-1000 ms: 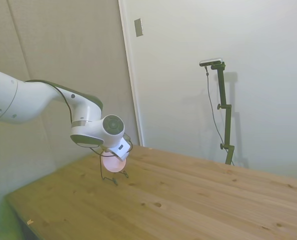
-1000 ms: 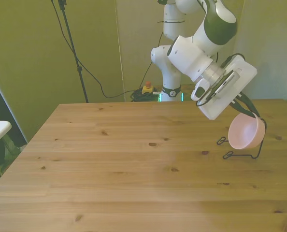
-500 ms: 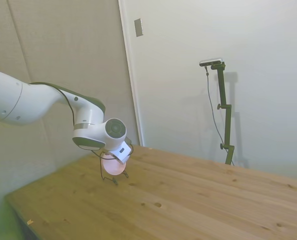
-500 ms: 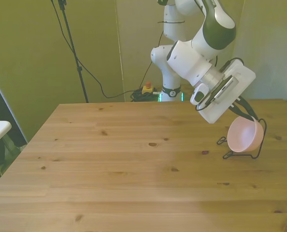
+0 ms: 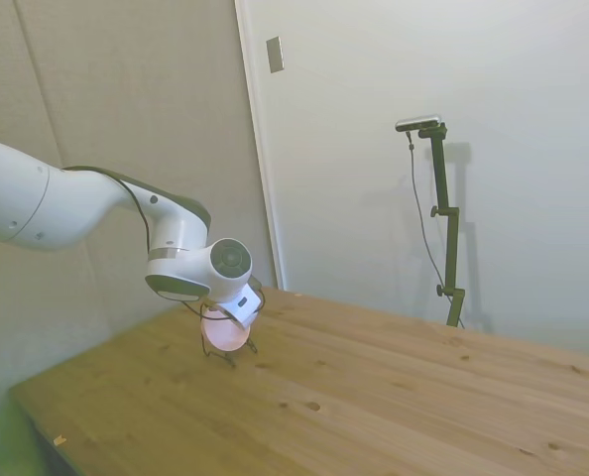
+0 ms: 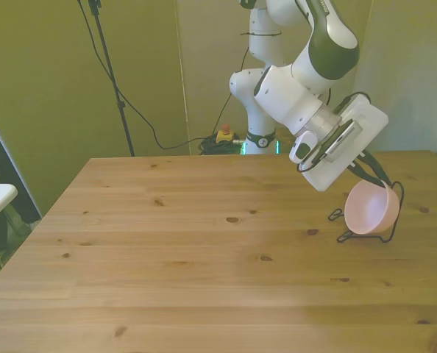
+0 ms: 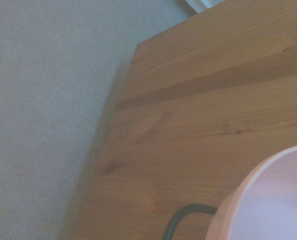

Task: Load the bowl

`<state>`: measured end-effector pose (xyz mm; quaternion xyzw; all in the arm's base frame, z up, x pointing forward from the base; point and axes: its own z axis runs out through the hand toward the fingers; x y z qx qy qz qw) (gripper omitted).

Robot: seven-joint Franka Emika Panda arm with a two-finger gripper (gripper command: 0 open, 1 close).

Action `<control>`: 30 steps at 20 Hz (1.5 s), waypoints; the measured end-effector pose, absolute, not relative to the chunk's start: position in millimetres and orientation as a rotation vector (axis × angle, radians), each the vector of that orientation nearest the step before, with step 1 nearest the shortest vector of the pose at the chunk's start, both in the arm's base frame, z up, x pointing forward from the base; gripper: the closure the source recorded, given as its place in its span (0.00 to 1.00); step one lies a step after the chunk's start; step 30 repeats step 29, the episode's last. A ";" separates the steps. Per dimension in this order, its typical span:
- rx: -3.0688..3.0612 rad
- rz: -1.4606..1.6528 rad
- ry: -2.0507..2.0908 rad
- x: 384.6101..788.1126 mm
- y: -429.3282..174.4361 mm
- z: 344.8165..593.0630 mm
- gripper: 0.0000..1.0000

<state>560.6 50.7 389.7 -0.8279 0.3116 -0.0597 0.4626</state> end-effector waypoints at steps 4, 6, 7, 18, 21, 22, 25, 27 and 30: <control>-2.038 -0.140 0.766 558.8 52.1 387.5 0.00; -2.038 -0.140 0.766 558.3 52.1 387.4 0.00; -2.038 -0.140 0.766 558.2 52.1 387.5 0.00; -2.086 -0.199 0.770 550.9 40.8 421.0 0.00; -2.157 -0.238 0.835 541.5 19.4 445.1 0.00; -2.188 -0.250 0.862 536.0 10.1 453.1 0.00; -2.300 -0.311 0.971 513.0 -20.8 477.5 0.00; -2.370 -0.348 1.057 496.7 -35.0 488.1 0.00; -2.425 -0.380 1.143 483.6 -43.4 490.2 0.00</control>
